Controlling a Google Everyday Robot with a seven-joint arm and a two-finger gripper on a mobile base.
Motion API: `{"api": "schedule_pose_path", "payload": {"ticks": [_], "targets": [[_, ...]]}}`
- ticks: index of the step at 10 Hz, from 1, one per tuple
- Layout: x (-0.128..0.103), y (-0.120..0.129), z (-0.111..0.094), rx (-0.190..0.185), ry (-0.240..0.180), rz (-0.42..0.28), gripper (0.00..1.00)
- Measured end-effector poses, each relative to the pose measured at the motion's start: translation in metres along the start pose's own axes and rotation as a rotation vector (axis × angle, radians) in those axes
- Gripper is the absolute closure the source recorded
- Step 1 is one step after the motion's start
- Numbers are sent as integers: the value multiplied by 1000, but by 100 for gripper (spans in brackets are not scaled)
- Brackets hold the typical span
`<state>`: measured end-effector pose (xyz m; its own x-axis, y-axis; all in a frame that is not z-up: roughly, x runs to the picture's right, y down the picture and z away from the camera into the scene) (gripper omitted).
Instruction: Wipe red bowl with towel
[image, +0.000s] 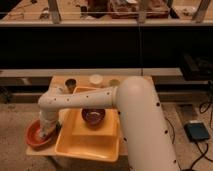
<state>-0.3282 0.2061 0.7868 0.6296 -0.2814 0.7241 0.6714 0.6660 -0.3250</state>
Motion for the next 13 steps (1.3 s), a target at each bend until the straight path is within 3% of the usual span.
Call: {"api": "schedule_pose_path", "payload": {"ticks": [4,8,13], "targets": [[3,-28,5,22,-5,-28,80],[-17,-54,24,19,-32,-84,80],[-43,-43,23,4,-31,-125,80]]}}
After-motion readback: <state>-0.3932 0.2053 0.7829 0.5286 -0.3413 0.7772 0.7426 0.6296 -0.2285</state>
